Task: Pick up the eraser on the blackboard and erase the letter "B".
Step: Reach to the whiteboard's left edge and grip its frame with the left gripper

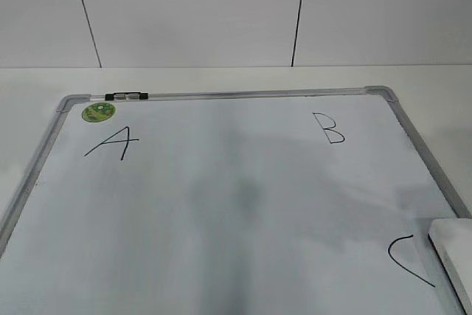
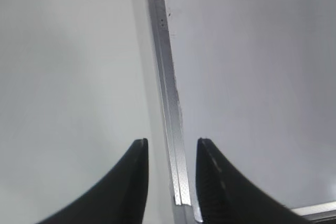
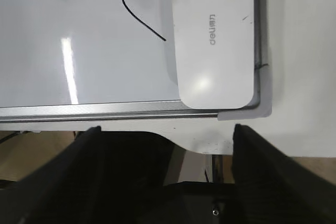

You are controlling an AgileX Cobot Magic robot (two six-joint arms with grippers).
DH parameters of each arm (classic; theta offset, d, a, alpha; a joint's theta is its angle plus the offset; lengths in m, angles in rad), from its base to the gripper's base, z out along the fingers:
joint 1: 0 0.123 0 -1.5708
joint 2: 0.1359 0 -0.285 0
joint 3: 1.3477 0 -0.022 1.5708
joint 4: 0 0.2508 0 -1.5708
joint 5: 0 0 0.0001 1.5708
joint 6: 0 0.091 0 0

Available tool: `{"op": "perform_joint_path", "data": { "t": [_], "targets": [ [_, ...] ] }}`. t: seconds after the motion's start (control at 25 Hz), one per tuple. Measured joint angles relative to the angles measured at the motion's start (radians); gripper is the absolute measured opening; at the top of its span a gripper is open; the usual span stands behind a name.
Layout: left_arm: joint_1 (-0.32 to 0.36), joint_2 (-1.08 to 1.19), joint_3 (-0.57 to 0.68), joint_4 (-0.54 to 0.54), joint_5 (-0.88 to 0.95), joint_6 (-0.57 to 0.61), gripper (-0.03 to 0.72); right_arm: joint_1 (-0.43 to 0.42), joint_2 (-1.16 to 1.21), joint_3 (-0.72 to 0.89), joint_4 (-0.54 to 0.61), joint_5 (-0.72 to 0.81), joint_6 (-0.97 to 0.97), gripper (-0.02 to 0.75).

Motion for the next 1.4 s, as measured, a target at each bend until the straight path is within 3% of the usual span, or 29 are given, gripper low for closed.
{"op": "perform_joint_path", "data": {
  "t": [0.44, 0.84, 1.4],
  "targets": [
    [0.03, 0.262, -0.073, -0.022, -0.085, -0.032, 0.239, 0.0, 0.033, 0.0, -0.011, -0.008, 0.0, 0.584],
    [0.03, 0.35, -0.079, -0.014, -0.158, -0.032, 0.326, 0.0, 0.033, 0.0, -0.011, -0.013, 0.001, 0.584],
    [0.03, 0.508, -0.085, -0.012, -0.255, -0.032, 0.284, 0.0, 0.033, 0.0, -0.012, -0.014, 0.002, 0.584]
  ]
}}
